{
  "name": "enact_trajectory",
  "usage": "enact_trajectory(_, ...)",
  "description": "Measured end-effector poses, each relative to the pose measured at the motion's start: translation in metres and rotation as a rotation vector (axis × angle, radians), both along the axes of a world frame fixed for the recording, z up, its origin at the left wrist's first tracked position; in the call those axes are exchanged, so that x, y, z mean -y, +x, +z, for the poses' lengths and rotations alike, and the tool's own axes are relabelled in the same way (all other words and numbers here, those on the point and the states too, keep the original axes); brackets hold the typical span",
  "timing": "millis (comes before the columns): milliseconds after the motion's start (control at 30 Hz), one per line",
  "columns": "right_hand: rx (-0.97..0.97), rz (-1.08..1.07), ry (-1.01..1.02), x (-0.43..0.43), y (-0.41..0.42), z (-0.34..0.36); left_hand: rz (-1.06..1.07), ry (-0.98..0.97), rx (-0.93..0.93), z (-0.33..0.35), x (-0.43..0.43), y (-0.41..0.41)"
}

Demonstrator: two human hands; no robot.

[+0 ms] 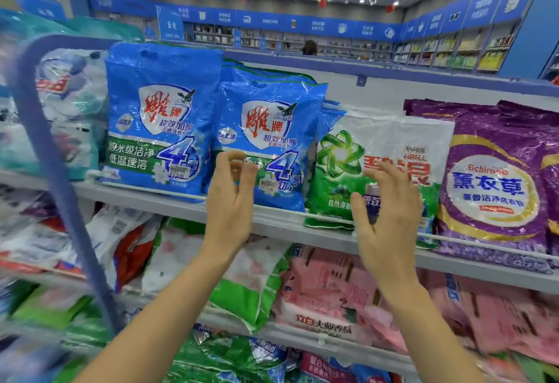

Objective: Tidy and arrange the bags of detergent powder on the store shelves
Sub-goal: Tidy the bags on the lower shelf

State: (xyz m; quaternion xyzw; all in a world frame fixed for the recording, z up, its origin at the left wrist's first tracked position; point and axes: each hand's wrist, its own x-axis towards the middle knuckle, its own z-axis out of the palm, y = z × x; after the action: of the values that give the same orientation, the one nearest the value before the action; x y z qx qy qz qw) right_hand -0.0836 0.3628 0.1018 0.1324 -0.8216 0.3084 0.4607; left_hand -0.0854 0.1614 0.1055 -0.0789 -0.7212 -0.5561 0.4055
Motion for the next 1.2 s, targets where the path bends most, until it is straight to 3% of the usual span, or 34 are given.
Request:
enact_trajectory(233,0.135,0.366,-0.108,0.063,0.040,-0.043,0.218,0.099,0.194,-0.075,0.123,0.070)
enact_trajectory(500,0.481,0.483,-0.222,0.139,0.050,-0.120,0.406,0.171,0.448,-0.153,0.248,0.124)
enact_trajectory(800,0.763,0.452,-0.258,0.283,0.005,-0.160,0.406,-0.060,0.612,-0.178,0.392,0.106)
enact_trajectory(1000,0.904,0.301,-0.212,0.380,-0.054,-0.161,0.385,-0.246,0.652,-0.180,0.474,0.053)
enact_trajectory(1100,0.832,0.270,-0.096,0.412,-0.073,-0.159,0.343,-0.404,0.646,-0.179,0.503,0.016)
enact_trajectory(1200,0.763,0.382,-0.032,0.437,-0.085,-0.152,0.336,-0.544,0.640,-0.178,0.518,-0.032)
